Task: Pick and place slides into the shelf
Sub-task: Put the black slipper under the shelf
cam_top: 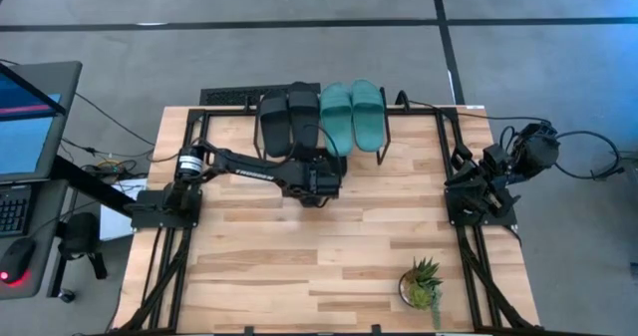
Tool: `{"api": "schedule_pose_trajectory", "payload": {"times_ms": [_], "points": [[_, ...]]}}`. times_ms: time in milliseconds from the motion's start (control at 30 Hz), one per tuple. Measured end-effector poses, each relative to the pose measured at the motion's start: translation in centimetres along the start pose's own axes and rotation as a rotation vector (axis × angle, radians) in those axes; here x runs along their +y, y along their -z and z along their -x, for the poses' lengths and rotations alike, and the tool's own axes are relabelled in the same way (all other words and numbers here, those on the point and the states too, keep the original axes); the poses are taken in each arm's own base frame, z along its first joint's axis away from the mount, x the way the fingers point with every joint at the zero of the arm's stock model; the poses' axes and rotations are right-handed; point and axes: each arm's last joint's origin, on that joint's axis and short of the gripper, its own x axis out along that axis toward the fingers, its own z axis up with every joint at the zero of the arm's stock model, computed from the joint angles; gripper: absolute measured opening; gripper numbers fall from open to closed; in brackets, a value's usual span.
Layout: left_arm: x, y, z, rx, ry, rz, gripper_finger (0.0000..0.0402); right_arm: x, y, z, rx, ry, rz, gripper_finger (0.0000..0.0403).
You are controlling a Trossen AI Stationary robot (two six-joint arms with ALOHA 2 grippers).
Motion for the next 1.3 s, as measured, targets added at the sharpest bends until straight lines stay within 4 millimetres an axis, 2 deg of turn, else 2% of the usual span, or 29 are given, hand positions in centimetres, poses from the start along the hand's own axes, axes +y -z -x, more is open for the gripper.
{"api": "schedule_pose_trajectory", "payload": {"times_ms": [400, 900, 1133, 1300], "points": [[0.3, -0.1, -0.4, 0.013, 0.033, -0.055, 0.0001, 0.0, 0.0, 0.0, -0.001, 0.002, 0.0, 0.0061], [0.6, -0.2, -1.0, 0.043, 0.128, -0.132, 0.0105, 0.0, 0.0, 0.0, -0.001, 0.003, 0.0, 0.0061], [0.4, -0.2, -0.9, 0.049, 0.17, -0.133, 0.0116, 0.0, 0.0, 0.0, -0.001, 0.003, 0.0, 0.0061], [-0.6, 0.1, 0.1, 0.039, 0.224, -0.144, 0.0116, 0.0, 0.0, 0.0, -0.001, 0.003, 0.0, 0.0061]]}}
